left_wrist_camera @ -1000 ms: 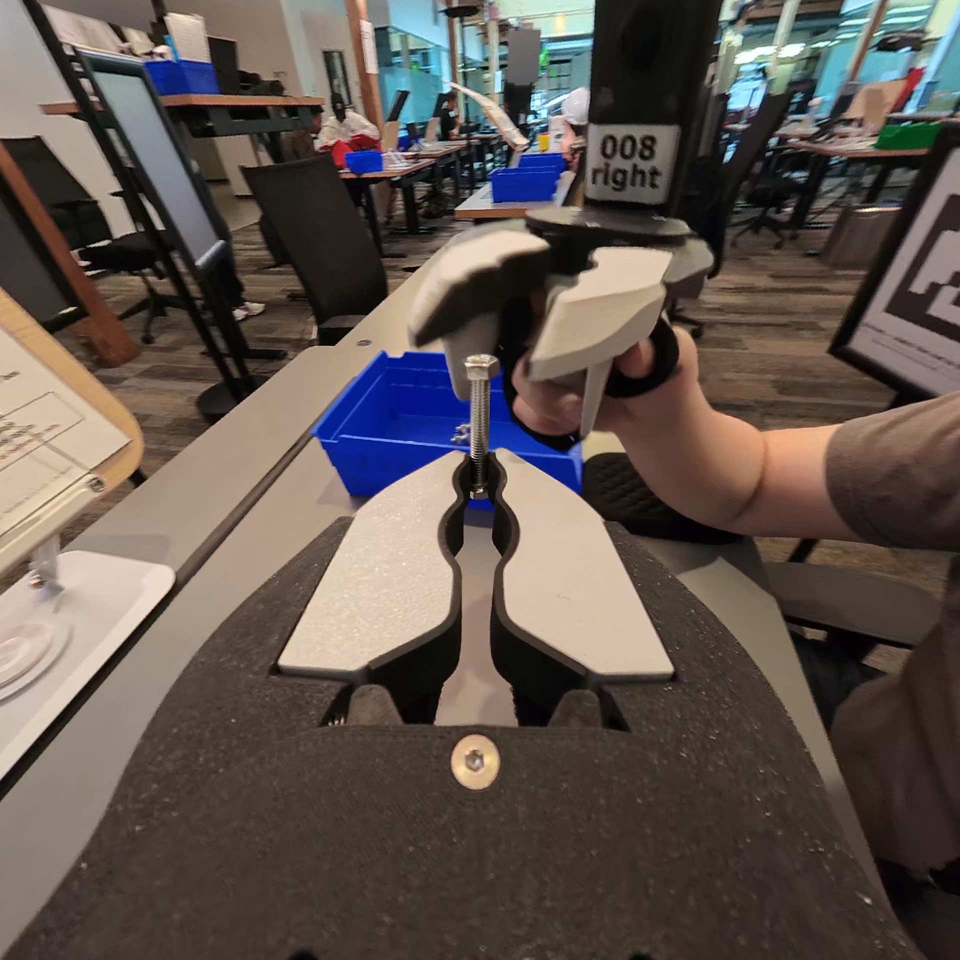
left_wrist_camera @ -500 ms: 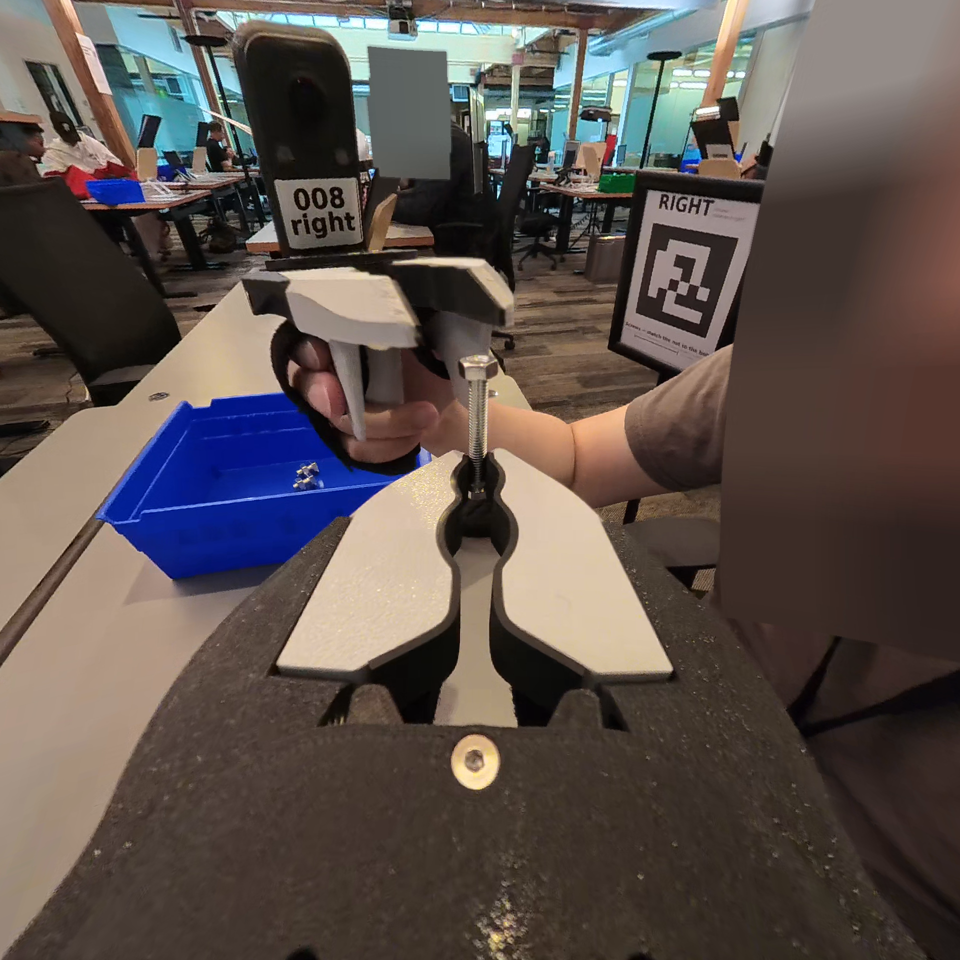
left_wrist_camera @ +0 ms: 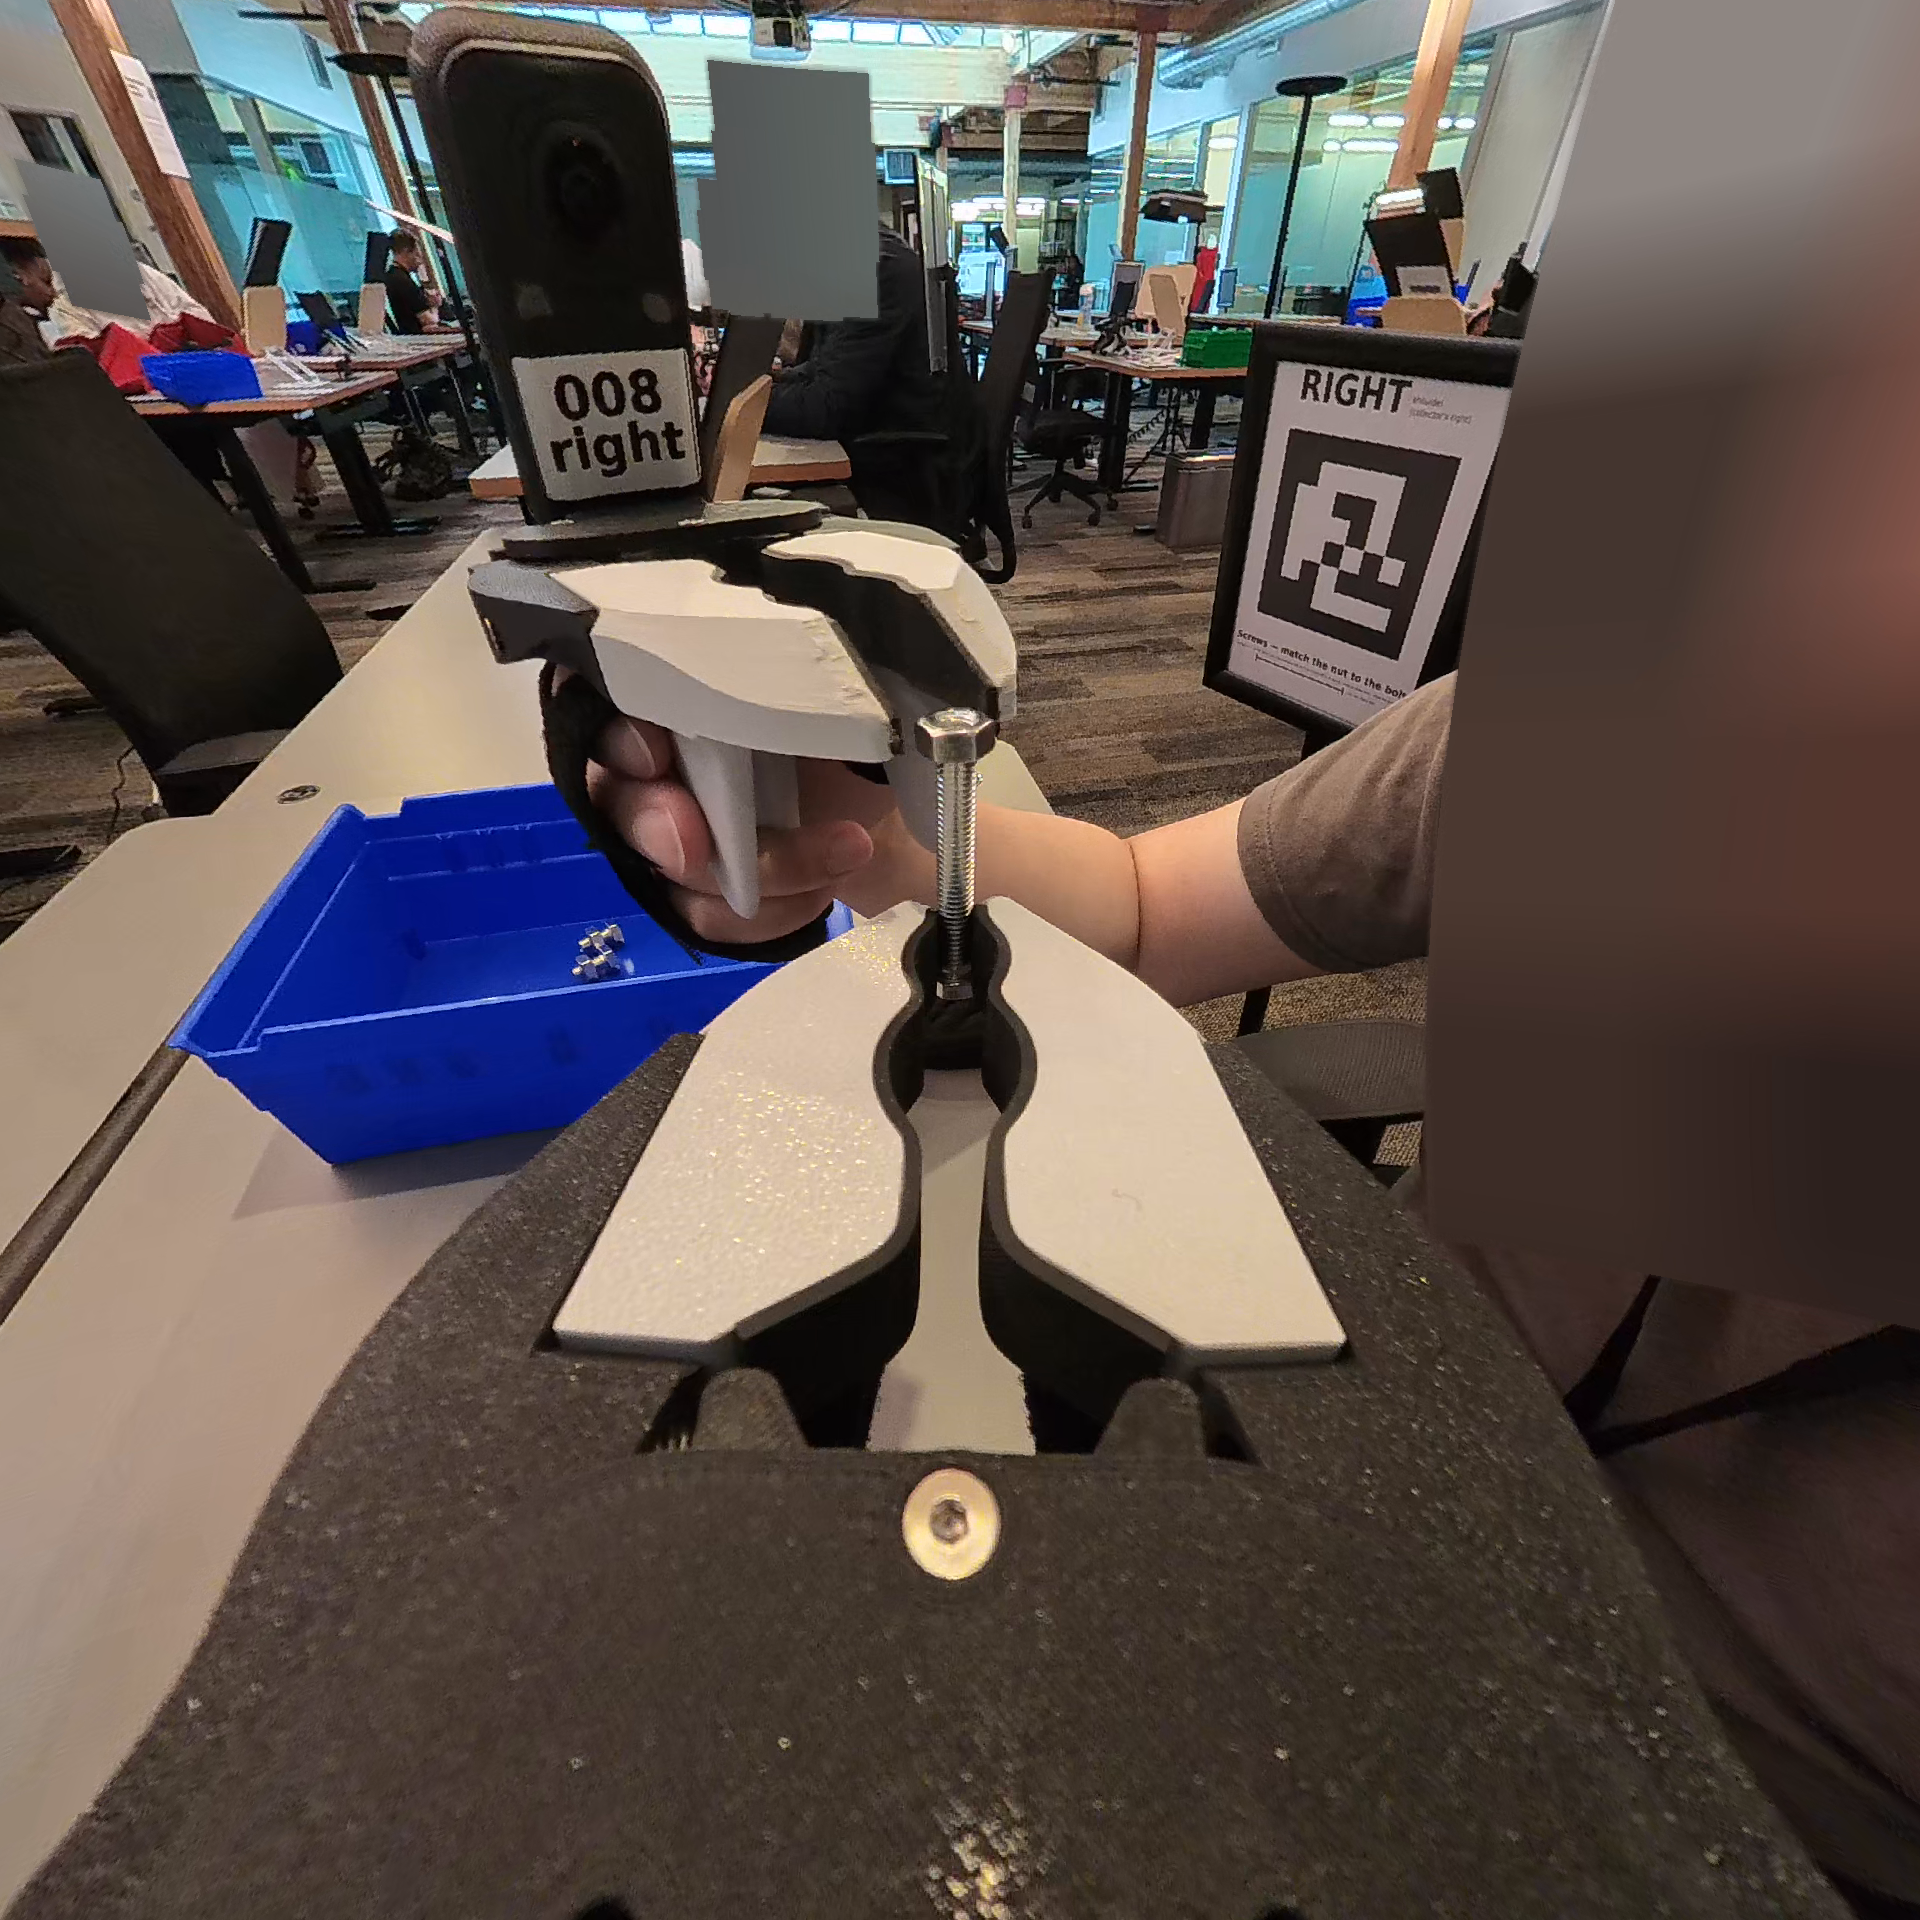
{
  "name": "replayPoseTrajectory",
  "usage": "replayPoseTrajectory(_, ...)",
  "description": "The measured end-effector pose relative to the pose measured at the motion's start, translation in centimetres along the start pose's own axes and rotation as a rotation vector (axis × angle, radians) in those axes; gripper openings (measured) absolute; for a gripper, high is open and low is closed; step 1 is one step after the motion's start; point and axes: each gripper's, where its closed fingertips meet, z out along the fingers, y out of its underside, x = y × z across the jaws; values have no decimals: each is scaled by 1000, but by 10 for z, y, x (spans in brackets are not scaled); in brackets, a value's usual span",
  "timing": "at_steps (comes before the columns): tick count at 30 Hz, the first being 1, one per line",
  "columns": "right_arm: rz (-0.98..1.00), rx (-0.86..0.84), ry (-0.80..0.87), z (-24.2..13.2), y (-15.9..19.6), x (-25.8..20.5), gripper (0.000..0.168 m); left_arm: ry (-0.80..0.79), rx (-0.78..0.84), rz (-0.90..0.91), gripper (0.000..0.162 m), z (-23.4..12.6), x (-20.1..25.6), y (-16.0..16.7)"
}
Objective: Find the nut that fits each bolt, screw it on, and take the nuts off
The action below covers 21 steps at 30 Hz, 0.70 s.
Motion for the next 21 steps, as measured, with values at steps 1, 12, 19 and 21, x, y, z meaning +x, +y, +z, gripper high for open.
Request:
replayPoseTrajectory(1,3,-1,-2,0,1,0,14,-1,-1,0,5,0,0,0)
replayPoseTrajectory(12,1,-28,-15,3,5,-2,11,-3,-12,0,5,0,0,1)
replayPoseTrajectory(19,-40,-100,-2,0,12,-5,11,-10,-54,11,5,3,0,7)
replayPoseTrajectory(21,-43,-106,4,0,12,-4,11,-13,-57,10,5,3,-1,8)
